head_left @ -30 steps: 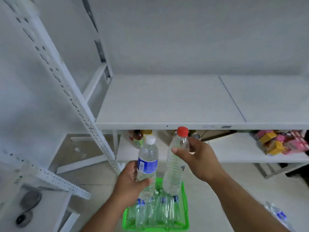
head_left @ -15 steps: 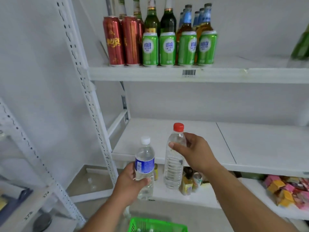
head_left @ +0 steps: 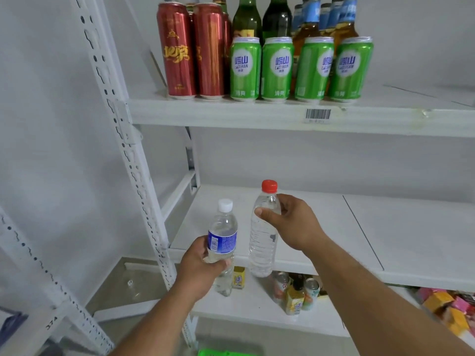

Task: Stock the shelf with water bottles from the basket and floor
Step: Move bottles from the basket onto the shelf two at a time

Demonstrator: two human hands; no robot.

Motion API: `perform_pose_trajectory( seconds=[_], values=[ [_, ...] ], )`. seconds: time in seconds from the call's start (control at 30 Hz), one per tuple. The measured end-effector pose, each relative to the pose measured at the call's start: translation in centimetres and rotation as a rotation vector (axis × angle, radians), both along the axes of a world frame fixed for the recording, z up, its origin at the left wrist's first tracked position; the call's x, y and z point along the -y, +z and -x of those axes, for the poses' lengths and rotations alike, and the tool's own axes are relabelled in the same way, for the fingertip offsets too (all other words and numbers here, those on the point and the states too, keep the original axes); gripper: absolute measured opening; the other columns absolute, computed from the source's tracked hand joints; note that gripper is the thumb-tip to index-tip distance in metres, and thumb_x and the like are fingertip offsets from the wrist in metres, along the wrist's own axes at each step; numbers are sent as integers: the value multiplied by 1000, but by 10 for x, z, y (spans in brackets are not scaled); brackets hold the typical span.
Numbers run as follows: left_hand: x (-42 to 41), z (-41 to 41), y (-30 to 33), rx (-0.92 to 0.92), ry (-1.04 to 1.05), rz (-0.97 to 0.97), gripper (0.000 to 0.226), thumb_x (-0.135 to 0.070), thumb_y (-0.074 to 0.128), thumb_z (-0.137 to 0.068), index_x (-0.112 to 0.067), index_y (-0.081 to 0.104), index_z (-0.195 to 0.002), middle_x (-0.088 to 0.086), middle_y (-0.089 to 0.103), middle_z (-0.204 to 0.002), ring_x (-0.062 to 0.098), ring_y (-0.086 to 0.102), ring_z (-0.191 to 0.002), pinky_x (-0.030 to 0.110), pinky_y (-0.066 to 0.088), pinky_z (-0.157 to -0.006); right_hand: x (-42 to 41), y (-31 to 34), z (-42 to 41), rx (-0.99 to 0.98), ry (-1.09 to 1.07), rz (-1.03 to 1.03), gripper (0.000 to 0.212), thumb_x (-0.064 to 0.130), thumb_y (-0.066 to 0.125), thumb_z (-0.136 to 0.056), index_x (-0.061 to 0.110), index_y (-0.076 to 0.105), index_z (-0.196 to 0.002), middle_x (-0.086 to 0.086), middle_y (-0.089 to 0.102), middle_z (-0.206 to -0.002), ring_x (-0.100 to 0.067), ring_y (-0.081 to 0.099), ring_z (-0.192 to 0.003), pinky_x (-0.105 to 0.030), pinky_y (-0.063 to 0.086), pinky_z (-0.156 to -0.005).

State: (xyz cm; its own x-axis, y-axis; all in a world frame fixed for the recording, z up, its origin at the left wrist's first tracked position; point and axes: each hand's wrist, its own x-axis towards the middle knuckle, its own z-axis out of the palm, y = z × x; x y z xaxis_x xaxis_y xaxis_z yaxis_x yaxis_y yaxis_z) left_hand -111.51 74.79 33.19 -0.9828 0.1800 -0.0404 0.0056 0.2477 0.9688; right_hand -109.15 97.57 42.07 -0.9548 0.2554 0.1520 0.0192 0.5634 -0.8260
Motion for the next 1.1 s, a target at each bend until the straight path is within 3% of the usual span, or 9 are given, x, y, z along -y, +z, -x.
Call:
perform_pose_trajectory(
  seconds=[0.13, 0.27, 0.43, 0.57, 0.7, 0.8, 0.9, 1.0, 1.1],
  values=[
    [7, 55, -3, -13, 8, 18, 48, -11, 81, -75, -34, 60, -111, -16, 68, -106, -1, 61, -99, 16, 44, -74, 9, -8, 52, 37, 7, -37, 35, 57, 70, -83, 32, 67, -107, 15, 73, -97, -7, 68, -89, -34, 56, -82],
    [13, 109, -12, -22, 18, 59, 52, -17, 82, -74, -32, 58, -118, -15, 64, -114, 7, 58, -108, 26, 43, -89, 14, -17, 98, 36, -6, -50, 36, 56, 70, -82, 30, 68, -107, 13, 73, -96, -10, 69, -89, -36, 56, -84],
    [7, 170, -21, -45, 8, 104, 56, -19, 83, -72, -30, 58, -121, -13, 67, -113, 11, 61, -106, 27, 46, -87, 16, -29, 156, 40, -26, -46, 32, 53, 72, -82, 29, 69, -103, 12, 74, -94, -11, 69, -88, -36, 57, -83],
    [-3, 209, -29, -64, -2, 123, 57, -20, 84, -73, -33, 57, -121, -15, 66, -110, 9, 63, -100, 27, 48, -86, 12, -40, 198, 41, -45, -60, 26, 52, 72, -83, 29, 64, -91, 12, 68, -84, -11, 65, -78, -27, 51, -68],
    [-19, 259, -47, -65, 54, 93, 56, -13, 81, -74, -30, 57, -122, -15, 66, -111, 7, 62, -103, 18, 45, -76, 1, -54, 249, 55, -42, -54, 33, 50, 72, -84, 22, 61, -98, 12, 64, -83, -9, 61, -71, -10, 39, -50],
    [-30, 292, -57, -68, 90, 103, 57, -17, 82, -72, -31, 57, -121, -13, 65, -114, 11, 60, -106, 25, 46, -82, -6, -63, 282, 55, -37, -84, 41, 52, 71, -84, 22, 63, -111, 8, 69, -98, -16, 66, -87, -21, 47, -67],
    [-40, 322, -64, -83, 120, 98, 55, -15, 82, -72, -30, 58, -118, -11, 65, -110, 7, 60, -98, 21, 45, -76, -11, -70, 313, 70, -26, -127, 50, 54, 69, -85, 20, 59, -121, 8, 66, -108, -15, 63, -84, -19, 43, -64],
    [-48, 346, -70, -102, 127, 96, 52, -13, 82, -73, -33, 56, -113, -11, 64, -105, 4, 60, -92, 19, 44, -71, -14, -78, 339, 73, -19, -187, 54, 56, 67, -86, 18, 57, -123, 7, 63, -107, -11, 59, -76, -21, 41, -66],
    [-52, 368, -78, -121, 139, 102, 53, -12, 83, -71, -35, 55, -111, -8, 64, -108, 14, 60, -98, 25, 46, -79, -16, -86, 361, 58, -29, -211, 52, 57, 67, -85, 20, 58, -121, 8, 63, -105, -16, 61, -91, -26, 41, -78]
  ],
)
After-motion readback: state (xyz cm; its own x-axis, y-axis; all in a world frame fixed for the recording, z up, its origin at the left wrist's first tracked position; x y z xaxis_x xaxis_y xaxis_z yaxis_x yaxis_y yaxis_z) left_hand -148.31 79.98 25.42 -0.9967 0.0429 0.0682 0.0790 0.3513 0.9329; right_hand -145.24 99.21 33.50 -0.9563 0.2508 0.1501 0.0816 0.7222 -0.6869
